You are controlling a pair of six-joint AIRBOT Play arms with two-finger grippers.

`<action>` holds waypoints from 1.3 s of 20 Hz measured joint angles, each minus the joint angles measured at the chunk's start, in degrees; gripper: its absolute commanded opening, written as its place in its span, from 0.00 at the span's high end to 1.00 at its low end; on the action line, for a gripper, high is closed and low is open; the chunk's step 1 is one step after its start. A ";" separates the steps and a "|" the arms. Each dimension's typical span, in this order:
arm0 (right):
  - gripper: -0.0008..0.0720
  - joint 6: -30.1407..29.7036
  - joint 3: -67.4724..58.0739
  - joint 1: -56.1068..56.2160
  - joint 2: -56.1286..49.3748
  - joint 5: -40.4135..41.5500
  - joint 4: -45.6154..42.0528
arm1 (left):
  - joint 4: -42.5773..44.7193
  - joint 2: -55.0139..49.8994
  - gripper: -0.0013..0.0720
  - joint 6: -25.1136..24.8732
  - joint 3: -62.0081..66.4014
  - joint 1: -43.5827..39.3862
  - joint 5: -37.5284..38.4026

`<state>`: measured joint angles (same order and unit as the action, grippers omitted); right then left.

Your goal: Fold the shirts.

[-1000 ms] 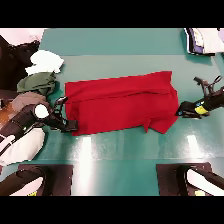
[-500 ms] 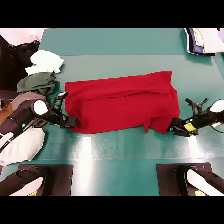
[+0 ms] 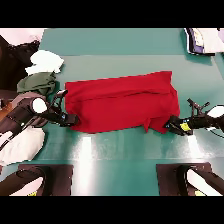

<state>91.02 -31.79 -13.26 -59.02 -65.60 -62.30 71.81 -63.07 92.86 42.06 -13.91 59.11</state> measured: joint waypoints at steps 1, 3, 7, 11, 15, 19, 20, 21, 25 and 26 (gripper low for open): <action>0.37 0.20 0.07 0.00 0.00 0.59 0.02 | 0.00 0.00 0.95 -0.04 0.00 0.00 0.00; 0.41 0.44 0.11 0.02 0.02 1.29 0.04 | 0.00 -0.02 0.95 -0.15 0.00 0.00 0.00; 0.67 0.90 0.07 0.44 -1.86 2.29 -0.07 | 0.00 0.00 0.95 -0.20 0.00 0.00 0.00; 0.97 0.81 0.04 4.07 -4.26 3.28 0.04 | 0.00 0.00 0.95 -0.22 0.00 0.00 0.02; 0.97 0.37 0.11 6.54 -1.97 3.04 -3.02 | 0.28 0.90 0.95 -0.79 0.20 0.00 1.36; 0.97 0.13 0.09 3.39 6.56 -3.63 -7.96 | 2.89 6.47 0.95 -1.22 2.62 0.00 5.31; 0.97 -0.13 0.11 1.88 9.25 -6.38 -9.27 | 3.50 8.50 0.95 -1.25 3.39 0.00 6.80; 0.97 -0.52 0.09 0.09 12.41 -9.18 -9.94 | 4.04 10.62 0.95 -1.27 4.04 0.00 8.24; 0.97 -1.81 0.02 -5.77 24.04 -18.97 -11.41 | 4.20 19.58 0.95 -1.31 5.64 0.00 15.76; 0.97 -1.95 0.02 -6.62 26.58 -20.96 -11.72 | 3.76 21.27 0.95 -1.31 5.77 0.00 17.62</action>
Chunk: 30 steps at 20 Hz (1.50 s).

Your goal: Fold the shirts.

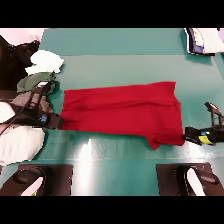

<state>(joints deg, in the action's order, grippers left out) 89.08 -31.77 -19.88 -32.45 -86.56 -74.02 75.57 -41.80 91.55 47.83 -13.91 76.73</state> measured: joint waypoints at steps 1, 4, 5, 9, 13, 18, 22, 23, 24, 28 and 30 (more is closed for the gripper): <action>0.97 -0.11 0.00 -0.63 2.49 -1.68 -0.17 | -0.72 1.66 0.95 -0.04 0.15 0.00 1.88; 0.97 -0.17 -1.53 -1.70 8.31 -4.20 -0.22 | -2.47 4.22 0.95 -0.07 0.33 0.00 5.57; 0.97 -0.20 -2.69 -1.84 9.27 -4.26 -0.02 | -2.84 4.66 0.95 -0.07 0.37 -0.02 5.95; 0.97 -0.79 -9.66 -1.92 6.34 -2.62 2.43 | -2.54 5.49 0.95 0.17 0.42 0.00 2.99; 0.97 -1.70 -17.77 2.56 -4.17 2.89 4.72 | 4.55 5.68 0.95 2.80 0.42 -0.02 -1.22; 0.97 -2.10 -28.72 13.81 -22.45 9.88 2.84 | 11.91 3.78 0.95 5.27 0.22 0.02 -8.00; 0.97 -2.21 -37.16 18.51 -36.37 12.44 1.27 | 13.70 -2.19 0.95 6.12 -0.07 0.20 -15.39; 0.97 -2.21 -38.88 19.06 -39.08 12.68 1.07 | 13.94 -4.11 0.95 6.25 -0.11 0.20 -17.11; 0.97 -2.19 -40.68 19.43 -41.79 12.92 0.87 | 14.01 -6.27 0.95 6.40 -0.11 0.20 -18.91; 0.97 -2.21 -45.57 19.39 -49.51 13.40 0.61 | 14.56 -14.40 0.95 7.21 -0.13 0.22 -23.02; 0.97 -2.21 -46.66 18.51 -51.69 13.51 0.48 | 15.54 -17.22 0.95 8.52 -0.13 0.20 -24.06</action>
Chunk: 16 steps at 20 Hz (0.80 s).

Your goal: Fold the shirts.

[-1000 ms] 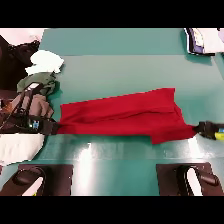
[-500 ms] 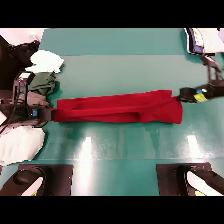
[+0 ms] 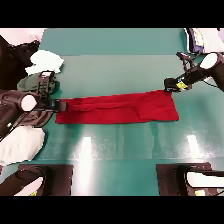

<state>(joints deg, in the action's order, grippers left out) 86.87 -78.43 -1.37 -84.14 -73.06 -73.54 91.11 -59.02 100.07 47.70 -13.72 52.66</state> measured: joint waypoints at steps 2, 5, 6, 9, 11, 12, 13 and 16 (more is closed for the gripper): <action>0.97 0.02 -0.59 -1.05 -1.20 0.22 0.04 | 1.62 -1.66 0.95 2.12 0.00 0.00 -0.85; 0.97 0.02 -0.98 -2.32 -1.99 1.09 0.35 | 3.58 -2.80 0.95 4.61 0.00 0.00 -1.92; 0.97 0.00 -1.05 -2.49 -2.10 1.36 0.44 | 4.02 -3.02 0.95 5.11 0.00 0.00 -2.10; 0.96 -0.72 -1.14 -2.34 -2.29 2.01 0.46 | 4.94 -3.34 0.95 6.51 0.00 0.00 -2.10; 0.29 -1.53 -1.16 -1.62 -2.38 2.43 0.35 | 5.55 -3.43 0.70 7.17 0.00 0.02 -1.36; 0.13 -1.79 -1.18 -1.53 -2.38 2.64 0.37 | 5.86 -3.45 0.28 7.41 0.07 0.11 -0.63; 0.13 -2.08 -1.20 -1.55 -2.38 2.71 0.28 | 5.97 -3.48 0.12 7.56 0.31 0.13 0.31; 0.14 -2.45 -1.31 -3.37 -1.88 2.10 0.42 | 6.16 -3.48 0.13 7.69 2.21 0.00 3.69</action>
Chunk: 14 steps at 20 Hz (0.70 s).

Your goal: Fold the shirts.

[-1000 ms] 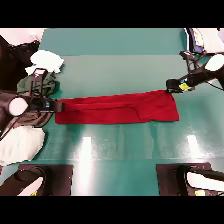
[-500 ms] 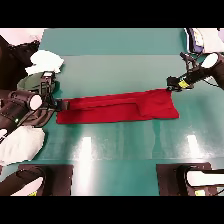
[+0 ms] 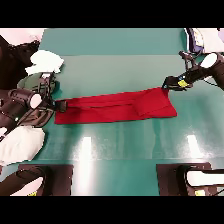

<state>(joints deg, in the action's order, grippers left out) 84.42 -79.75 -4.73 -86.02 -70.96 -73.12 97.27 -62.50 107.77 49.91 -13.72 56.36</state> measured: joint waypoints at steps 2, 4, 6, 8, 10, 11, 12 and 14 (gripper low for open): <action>0.13 -1.42 0.00 -2.51 0.70 -2.71 0.28 | 0.02 0.00 0.13 -0.04 1.88 0.00 2.21; 0.14 -4.13 0.76 -6.32 1.03 -6.05 2.16 | -1.31 -0.02 0.34 -0.37 3.21 0.04 3.69; 0.14 -7.39 3.06 -10.25 0.98 -8.79 6.86 | -4.20 -0.07 0.93 -1.70 3.91 0.04 4.63; 0.14 -10.67 6.10 -13.90 0.04 -10.05 11.10 | -7.39 -0.07 0.95 -3.96 4.28 0.00 5.03; 0.14 -13.64 8.66 -16.39 -1.42 -10.88 14.99 | -10.14 -0.07 0.95 -5.49 4.48 0.00 5.35; 0.14 -15.10 9.79 -17.44 -2.47 -10.93 16.90 | -11.32 -0.09 0.95 -5.97 4.52 0.00 5.44; 0.13 -16.46 10.64 -18.27 -3.63 -10.97 18.84 | -12.46 -0.09 0.95 -6.38 4.59 0.00 5.49; 0.13 -18.75 11.65 -18.91 -5.88 -11.17 22.05 | -14.05 -0.09 0.95 -6.93 4.61 0.00 5.73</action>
<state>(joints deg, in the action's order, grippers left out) 65.67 -68.10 -23.64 -91.90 -82.13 -51.07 83.22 -62.59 100.84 54.52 -13.72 62.08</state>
